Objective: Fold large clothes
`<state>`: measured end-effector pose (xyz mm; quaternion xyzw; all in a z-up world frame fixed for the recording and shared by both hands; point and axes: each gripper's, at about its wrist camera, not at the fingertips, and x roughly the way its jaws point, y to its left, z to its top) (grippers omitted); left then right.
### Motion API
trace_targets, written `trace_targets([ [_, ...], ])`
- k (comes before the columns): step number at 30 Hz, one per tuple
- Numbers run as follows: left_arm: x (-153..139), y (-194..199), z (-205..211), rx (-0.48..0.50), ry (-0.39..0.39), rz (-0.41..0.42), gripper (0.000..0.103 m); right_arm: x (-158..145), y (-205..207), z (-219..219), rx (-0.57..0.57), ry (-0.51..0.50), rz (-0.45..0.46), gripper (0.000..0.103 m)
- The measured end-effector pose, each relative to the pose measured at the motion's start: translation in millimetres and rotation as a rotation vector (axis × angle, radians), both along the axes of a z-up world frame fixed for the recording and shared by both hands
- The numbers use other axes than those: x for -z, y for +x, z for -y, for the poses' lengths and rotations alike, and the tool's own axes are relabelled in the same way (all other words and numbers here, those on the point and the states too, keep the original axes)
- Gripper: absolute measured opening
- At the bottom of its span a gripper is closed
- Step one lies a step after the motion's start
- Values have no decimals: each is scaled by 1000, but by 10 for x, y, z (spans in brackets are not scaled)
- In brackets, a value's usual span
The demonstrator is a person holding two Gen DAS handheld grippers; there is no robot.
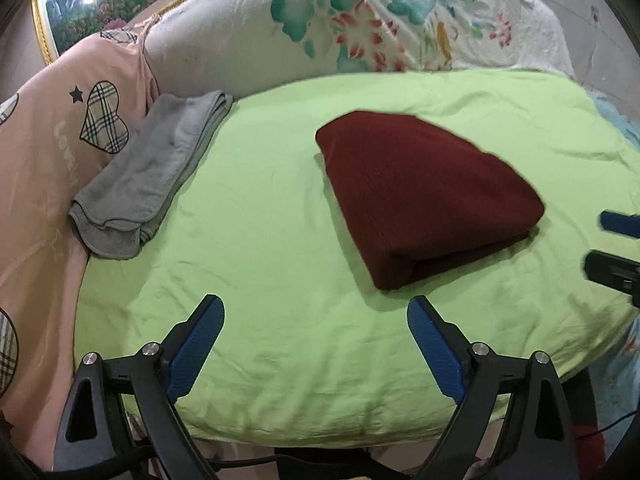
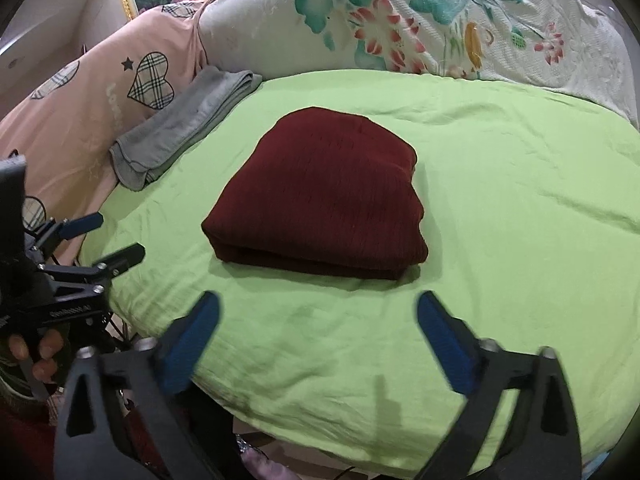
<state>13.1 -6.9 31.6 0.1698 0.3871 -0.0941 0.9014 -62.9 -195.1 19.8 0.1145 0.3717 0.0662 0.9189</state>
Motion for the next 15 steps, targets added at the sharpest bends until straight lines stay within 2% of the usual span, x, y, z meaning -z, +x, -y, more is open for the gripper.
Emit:
trace_targets([
  [6, 190, 121, 27, -4, 27, -60, 93, 115, 106, 6, -1, 13, -26, 103],
  [15, 192, 215, 72, -6, 8, -75, 93, 239, 234, -70, -20, 22, -70, 103],
])
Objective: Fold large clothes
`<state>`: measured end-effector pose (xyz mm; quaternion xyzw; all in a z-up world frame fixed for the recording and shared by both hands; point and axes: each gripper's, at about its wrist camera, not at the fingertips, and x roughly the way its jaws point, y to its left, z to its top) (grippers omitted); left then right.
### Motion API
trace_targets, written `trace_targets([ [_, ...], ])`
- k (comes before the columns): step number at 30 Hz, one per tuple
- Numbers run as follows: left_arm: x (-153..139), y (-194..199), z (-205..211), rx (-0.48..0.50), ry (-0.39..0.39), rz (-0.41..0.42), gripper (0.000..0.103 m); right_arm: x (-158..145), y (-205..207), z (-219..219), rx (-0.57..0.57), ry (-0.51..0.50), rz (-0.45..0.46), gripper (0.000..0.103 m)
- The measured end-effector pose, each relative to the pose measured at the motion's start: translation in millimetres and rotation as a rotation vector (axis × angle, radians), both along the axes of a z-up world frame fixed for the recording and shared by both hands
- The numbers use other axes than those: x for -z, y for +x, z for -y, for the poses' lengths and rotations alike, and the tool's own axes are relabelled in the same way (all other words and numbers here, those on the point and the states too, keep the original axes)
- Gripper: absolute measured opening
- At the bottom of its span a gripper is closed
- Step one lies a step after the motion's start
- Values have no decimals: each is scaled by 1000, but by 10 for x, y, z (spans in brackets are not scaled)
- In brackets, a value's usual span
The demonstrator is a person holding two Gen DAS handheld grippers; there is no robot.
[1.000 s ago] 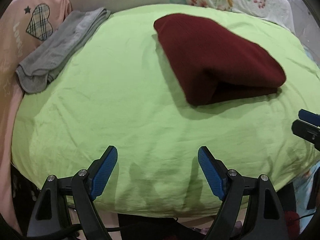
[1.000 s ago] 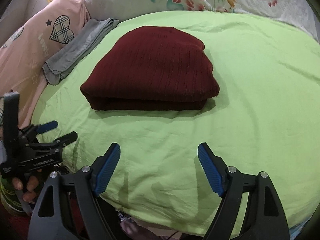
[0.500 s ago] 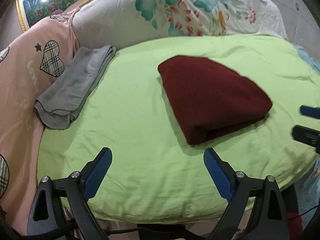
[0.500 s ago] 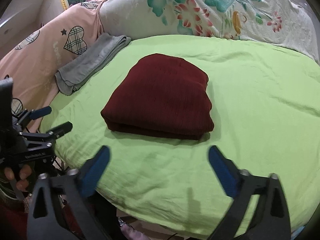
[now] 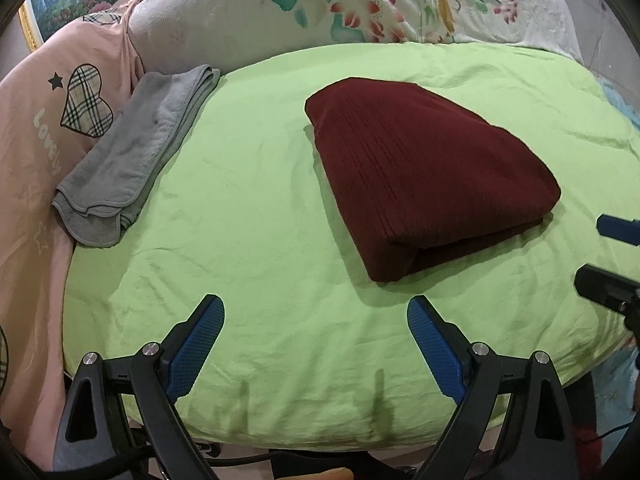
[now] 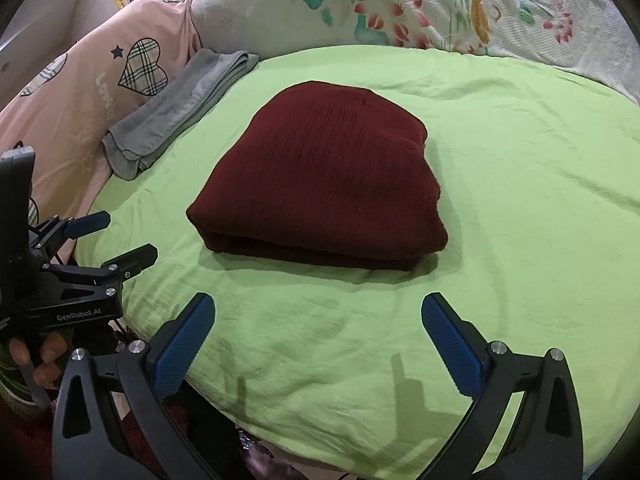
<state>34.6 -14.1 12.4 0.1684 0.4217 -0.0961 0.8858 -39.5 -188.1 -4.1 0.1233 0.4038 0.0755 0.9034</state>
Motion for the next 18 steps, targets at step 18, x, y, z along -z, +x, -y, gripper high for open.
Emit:
trace_targets([
  [18, -115, 117, 12, -3, -61, 3, 93, -102, 260, 8, -28, 15, 16, 103],
])
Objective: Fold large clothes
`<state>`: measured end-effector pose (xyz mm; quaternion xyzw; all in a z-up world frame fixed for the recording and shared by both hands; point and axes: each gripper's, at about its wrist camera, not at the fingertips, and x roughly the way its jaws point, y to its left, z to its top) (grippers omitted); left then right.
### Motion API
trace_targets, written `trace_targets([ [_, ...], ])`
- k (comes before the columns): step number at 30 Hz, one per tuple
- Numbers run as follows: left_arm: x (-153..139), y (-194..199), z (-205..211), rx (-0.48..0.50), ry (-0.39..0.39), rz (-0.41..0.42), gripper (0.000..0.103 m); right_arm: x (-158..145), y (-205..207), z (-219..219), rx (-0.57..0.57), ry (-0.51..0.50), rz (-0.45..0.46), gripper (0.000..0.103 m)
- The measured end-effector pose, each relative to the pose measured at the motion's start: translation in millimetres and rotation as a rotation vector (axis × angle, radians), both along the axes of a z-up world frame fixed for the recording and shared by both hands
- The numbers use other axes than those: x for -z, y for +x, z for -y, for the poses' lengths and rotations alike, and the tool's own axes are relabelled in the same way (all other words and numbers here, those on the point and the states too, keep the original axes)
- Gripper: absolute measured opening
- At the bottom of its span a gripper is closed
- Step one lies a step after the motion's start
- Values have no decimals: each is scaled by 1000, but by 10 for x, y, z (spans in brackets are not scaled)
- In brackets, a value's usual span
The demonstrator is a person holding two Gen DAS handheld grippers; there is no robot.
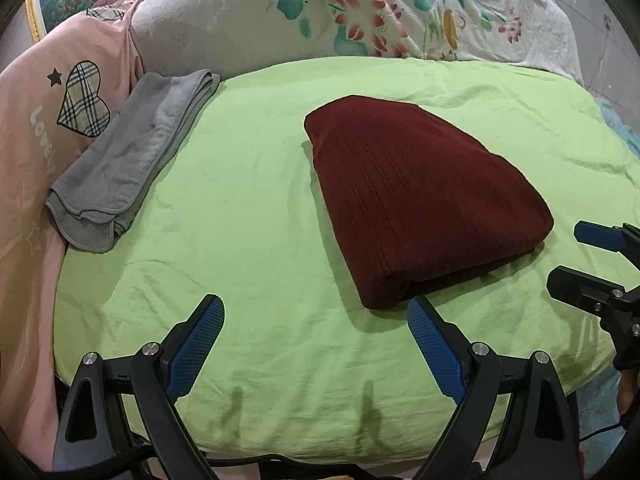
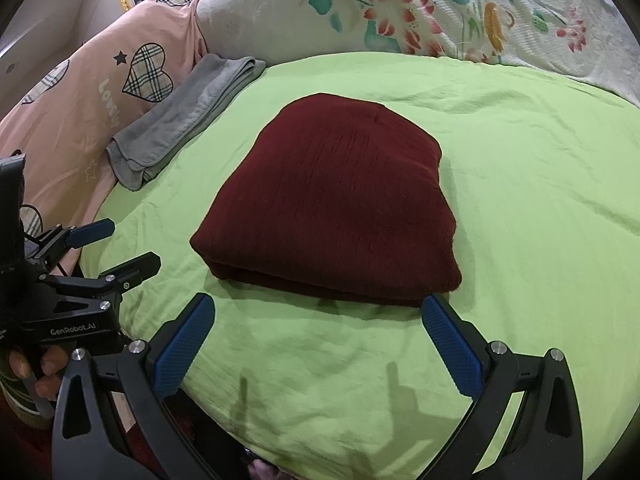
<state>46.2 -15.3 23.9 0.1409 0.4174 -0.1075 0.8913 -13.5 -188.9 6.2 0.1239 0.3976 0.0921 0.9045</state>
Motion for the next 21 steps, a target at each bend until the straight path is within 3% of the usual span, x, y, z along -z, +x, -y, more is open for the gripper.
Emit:
trace_targets([
  [21, -25, 39, 5, 7, -41, -12, 93, 16, 82, -8, -6, 5, -13, 103],
])
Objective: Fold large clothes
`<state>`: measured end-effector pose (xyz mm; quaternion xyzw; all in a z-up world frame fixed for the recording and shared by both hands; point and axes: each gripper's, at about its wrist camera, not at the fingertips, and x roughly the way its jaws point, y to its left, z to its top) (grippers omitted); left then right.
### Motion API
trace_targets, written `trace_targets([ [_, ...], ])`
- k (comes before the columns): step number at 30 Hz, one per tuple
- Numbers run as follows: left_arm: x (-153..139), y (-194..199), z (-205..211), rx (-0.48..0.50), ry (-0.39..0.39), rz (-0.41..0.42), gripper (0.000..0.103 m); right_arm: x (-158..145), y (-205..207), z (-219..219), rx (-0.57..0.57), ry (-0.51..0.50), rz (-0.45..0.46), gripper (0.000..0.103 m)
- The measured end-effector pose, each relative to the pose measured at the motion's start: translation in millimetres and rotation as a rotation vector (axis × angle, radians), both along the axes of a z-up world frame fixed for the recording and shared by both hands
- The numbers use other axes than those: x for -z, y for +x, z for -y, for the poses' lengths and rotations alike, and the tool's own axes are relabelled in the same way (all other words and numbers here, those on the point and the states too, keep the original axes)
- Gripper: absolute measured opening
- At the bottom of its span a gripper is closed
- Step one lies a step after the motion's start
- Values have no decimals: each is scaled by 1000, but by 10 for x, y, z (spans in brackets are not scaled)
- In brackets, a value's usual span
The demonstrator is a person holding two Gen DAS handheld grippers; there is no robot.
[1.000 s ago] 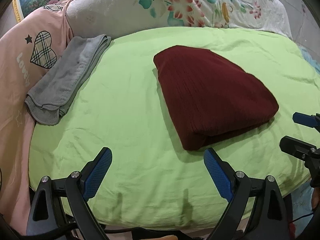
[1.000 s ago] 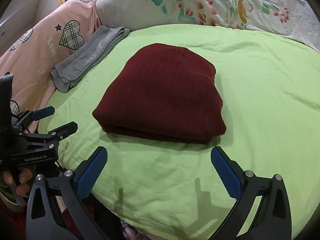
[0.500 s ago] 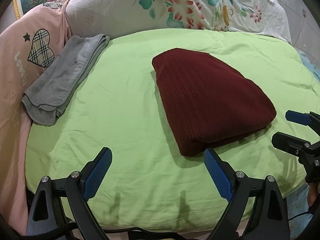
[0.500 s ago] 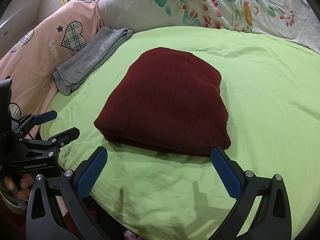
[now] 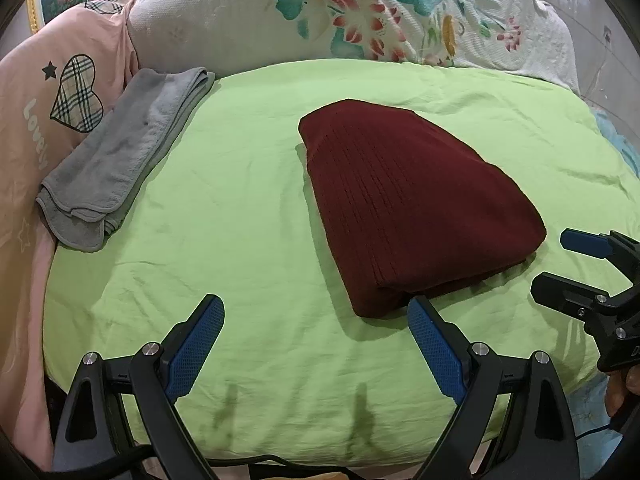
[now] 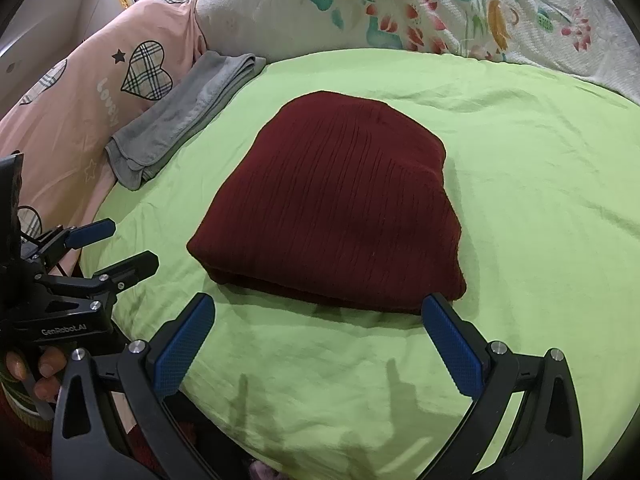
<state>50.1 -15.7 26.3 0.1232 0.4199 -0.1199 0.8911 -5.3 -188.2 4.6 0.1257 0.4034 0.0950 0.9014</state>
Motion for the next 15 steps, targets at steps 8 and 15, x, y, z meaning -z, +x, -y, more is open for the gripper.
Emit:
trace_targets([
  [8, 0, 0, 3, -2, -6, -2, 93, 1, 3, -4, 6, 2, 6, 103],
  [15, 9, -3, 3, 5, -7, 1, 93, -3, -9, -1, 10, 3, 4, 103],
])
